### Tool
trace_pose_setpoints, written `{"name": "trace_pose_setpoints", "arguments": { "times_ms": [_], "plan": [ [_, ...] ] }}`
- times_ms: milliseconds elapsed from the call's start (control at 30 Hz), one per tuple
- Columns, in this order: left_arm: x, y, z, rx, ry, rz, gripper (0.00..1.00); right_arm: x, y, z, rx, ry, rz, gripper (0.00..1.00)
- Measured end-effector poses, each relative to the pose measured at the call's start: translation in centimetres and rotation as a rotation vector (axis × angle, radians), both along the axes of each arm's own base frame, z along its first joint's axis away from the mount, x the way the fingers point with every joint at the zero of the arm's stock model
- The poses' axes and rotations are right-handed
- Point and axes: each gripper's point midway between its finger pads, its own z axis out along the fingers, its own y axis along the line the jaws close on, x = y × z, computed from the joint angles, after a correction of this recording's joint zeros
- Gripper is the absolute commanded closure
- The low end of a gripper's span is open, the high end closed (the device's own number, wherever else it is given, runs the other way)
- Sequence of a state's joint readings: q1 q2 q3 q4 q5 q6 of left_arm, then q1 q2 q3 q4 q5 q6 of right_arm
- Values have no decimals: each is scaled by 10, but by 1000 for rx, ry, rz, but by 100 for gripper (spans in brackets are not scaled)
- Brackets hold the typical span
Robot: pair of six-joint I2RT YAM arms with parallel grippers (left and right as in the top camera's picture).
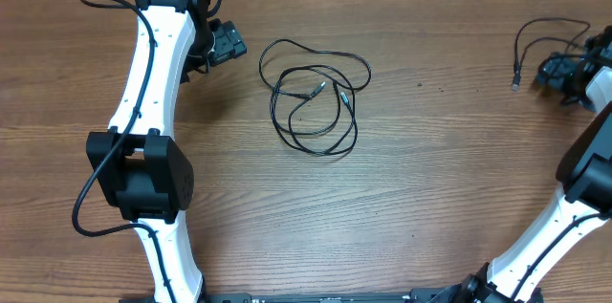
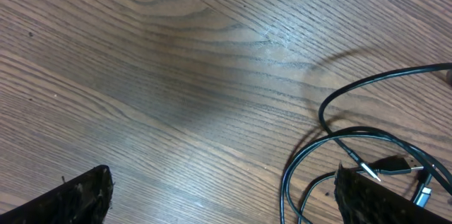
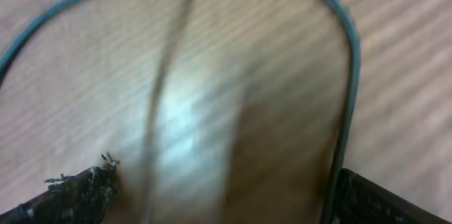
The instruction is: Untangle cables
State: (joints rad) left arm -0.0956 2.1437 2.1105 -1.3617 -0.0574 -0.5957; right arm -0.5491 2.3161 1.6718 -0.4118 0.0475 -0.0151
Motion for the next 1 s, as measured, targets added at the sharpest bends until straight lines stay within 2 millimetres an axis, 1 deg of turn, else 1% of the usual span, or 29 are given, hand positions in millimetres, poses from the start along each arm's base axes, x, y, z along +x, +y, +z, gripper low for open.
{"name": "trace_pose_setpoints", "arguments": {
  "times_ms": [33, 67, 133, 200, 233, 333, 367, 400, 433, 633, 767, 867, 900, 967, 1000],
  "plan": [
    [0, 0, 0, 0, 0, 0, 0, 2, -1, -1, -6, -7, -1, 0],
    [0, 0, 0, 0, 0, 0, 0, 8, -6, 0, -25, -35, -2, 0],
    [0, 0, 0, 0, 0, 0, 0, 22, -14, 1, -64, -94, -2, 3],
    [0, 0, 0, 0, 0, 0, 0, 27, -19, 1, -84, -120, -3, 5],
    [0, 0, 0, 0, 0, 0, 0, 31, -20, 1, -93, -134, -2, 8],
    [0, 0, 0, 0, 0, 0, 0, 37, -25, 1, -114, -167, -2, 8],
    [0, 0, 0, 0, 0, 0, 0, 38, -25, 1, -116, -170, -2, 8],
    [0, 0, 0, 0, 0, 0, 0, 38, -25, 1, -117, -170, -1, 2],
    [0, 0, 0, 0, 0, 0, 0, 38, -25, 0, -116, -169, 0, 0],
    [0, 0, 0, 0, 0, 0, 0, 36, -17, -2, -85, -132, 57, 0],
    [0, 0, 0, 0, 0, 0, 0, 24, -4, 0, -31, -51, 119, 0],
    [0, 0, 0, 0, 0, 0, 0, 8, 10, 3, 17, 33, 175, 0],
    [0, 0, 0, 0, 0, 0, 0, -4, 19, 5, 49, 88, 203, 0],
    [0, 0, 0, 0, 0, 0, 0, -15, 27, 7, 75, 132, 226, 0],
    [0, 0, 0, 0, 0, 0, 0, -19, 30, 12, 79, 142, 233, 0]
  ]
}}
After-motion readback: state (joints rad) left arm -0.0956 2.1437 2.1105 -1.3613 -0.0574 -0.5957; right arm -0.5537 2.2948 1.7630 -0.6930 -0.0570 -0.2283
